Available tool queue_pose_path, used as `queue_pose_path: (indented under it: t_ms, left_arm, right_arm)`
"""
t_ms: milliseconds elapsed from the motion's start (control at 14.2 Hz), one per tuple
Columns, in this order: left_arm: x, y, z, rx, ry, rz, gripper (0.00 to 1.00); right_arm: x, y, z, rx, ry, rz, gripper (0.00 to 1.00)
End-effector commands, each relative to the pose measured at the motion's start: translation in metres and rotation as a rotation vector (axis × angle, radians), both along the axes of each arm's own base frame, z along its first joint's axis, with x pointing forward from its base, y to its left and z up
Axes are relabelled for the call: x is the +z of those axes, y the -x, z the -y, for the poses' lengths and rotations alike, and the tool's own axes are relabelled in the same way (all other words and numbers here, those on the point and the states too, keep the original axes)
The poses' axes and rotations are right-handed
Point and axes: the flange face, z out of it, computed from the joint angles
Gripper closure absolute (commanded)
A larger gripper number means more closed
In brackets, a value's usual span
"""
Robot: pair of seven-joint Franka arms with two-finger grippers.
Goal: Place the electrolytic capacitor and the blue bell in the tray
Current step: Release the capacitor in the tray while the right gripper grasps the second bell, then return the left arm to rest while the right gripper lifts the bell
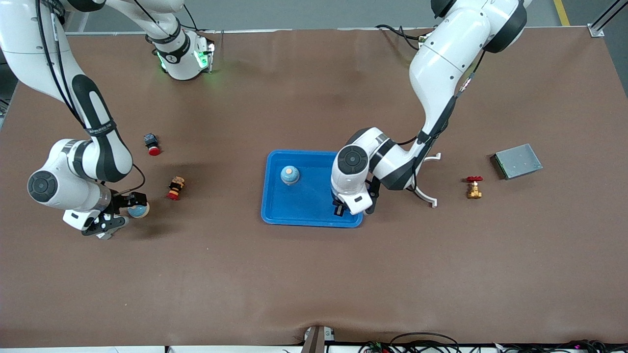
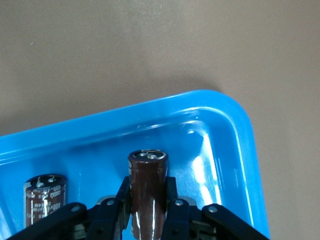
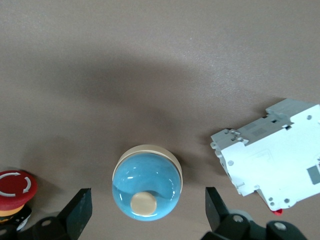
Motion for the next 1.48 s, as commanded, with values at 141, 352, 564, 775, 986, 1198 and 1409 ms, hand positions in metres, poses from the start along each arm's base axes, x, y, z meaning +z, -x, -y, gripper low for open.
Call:
queue_pose_path:
  t_ms: [141,352,564,775,986,1198,1409]
  left_arm:
    - [0.005,-0.010,-0.001,0.020,0.003,0.026,0.00]
    - [0.034,-0.018,-0.007,0.024,-0.002,0.051,0.00]
    - [0.083,-0.033,-0.031,0.023,-0.023,0.068,0.00]
    - [0.136,-0.049,-0.065,-0.062,-0.049,0.086,0.00]
    - [0.181,-0.047,-0.097,-0.324,-0.118,0.020,0.00]
    - [0.220,-0.045,-0.134,-0.562,-0.178,-0.053,0.00]
    - [0.265,-0.053,-0.189,-0.686,-0.178,-0.073,0.00]
  right_arm:
    - [-0.008,-0.001,-0.001,-0.017,-0.006,0.002,0.00]
    - [-0.016,-0.001,-0.001,-0.017,-0.006,0.012,0.00]
    - [-0.020,0.000,0.001,-0.020,-0.006,0.007,0.00]
    - [-0.025,0.000,0.000,-0.018,-0.007,0.003,0.00]
    - [-0.027,0.000,0.002,-0.021,-0.007,0.007,0.00]
    - [-0.027,0.000,0.002,-0.022,-0.007,0.010,0.09]
    - [-0.028,0.000,0.000,-0.019,-0.008,0.006,0.50]
